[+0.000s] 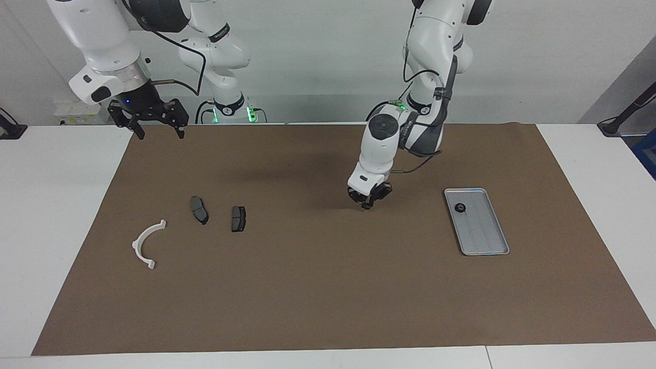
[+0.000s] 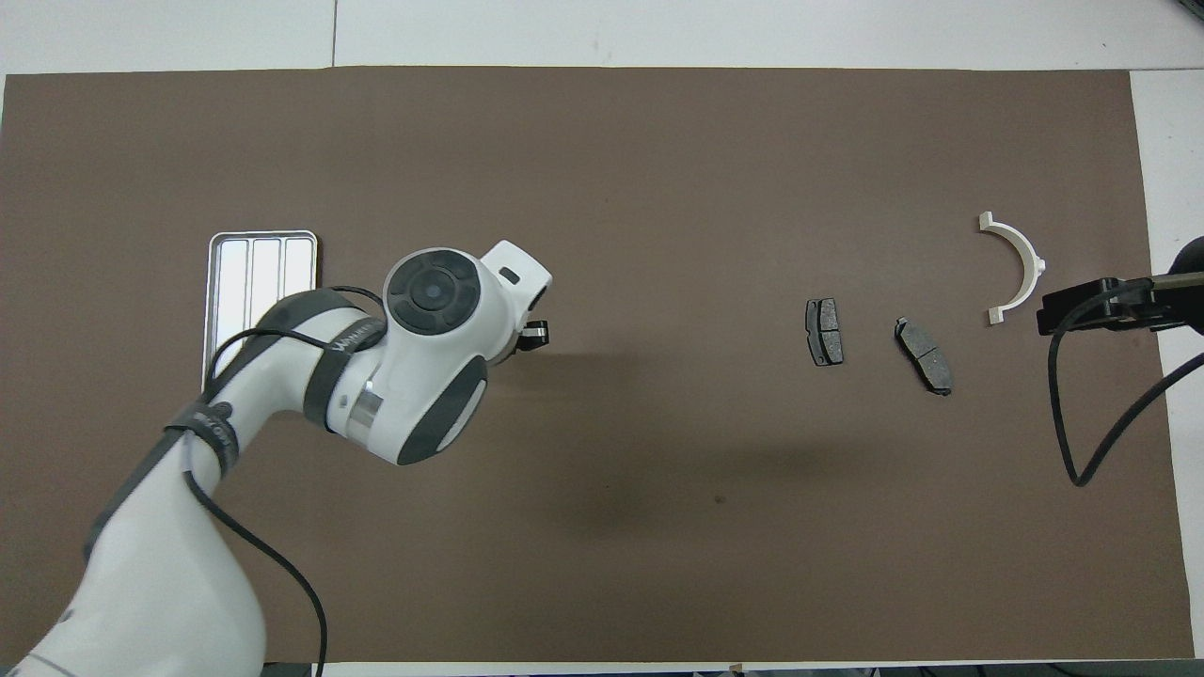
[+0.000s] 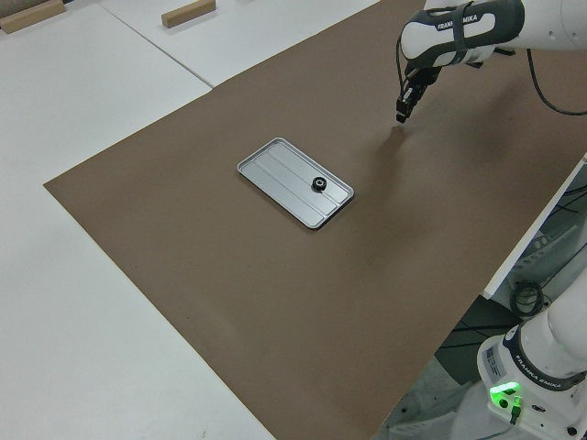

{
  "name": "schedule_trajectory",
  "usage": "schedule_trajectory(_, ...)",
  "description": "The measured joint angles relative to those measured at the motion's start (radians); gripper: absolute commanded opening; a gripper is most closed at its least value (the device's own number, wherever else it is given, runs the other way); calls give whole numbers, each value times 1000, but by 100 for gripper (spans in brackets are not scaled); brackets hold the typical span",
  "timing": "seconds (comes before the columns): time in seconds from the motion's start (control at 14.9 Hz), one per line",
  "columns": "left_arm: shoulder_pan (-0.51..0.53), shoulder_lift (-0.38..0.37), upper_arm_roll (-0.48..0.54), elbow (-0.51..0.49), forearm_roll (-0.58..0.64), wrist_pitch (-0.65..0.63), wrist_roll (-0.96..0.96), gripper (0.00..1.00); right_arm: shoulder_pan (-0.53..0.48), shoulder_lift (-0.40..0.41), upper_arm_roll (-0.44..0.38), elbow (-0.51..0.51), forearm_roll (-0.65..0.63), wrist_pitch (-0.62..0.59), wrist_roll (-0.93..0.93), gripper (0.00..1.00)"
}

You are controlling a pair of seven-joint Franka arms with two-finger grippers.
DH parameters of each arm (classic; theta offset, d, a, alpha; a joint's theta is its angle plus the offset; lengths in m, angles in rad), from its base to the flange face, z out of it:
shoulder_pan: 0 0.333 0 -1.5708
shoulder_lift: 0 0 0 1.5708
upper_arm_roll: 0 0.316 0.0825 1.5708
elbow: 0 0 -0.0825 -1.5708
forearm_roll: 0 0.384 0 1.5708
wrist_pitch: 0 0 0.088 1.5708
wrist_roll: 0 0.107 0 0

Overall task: Pick bearing gear from pile to tray
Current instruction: 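Carry the black part with the left gripper over the silver tray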

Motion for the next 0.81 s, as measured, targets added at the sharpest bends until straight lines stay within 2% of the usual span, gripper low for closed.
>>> schedule_trajectory(0.2,196,-104,10,109,-46,-224,288,0,0,0,0,0,0,0,0,100)
schedule_trajectory(0.34,342,-133,15,134,-53,-267,490,0,0,0,0,0,0,0,0,100)
schedule_trajectory(0.54,510,-113,18,123,-64,-223,721,0,0,-1,0,0,0,0,0,100)
schedule_trajectory(0.81,545,-31,10,49,-66,-25,767,0,0,-2,-1,0,0,0,0,100)
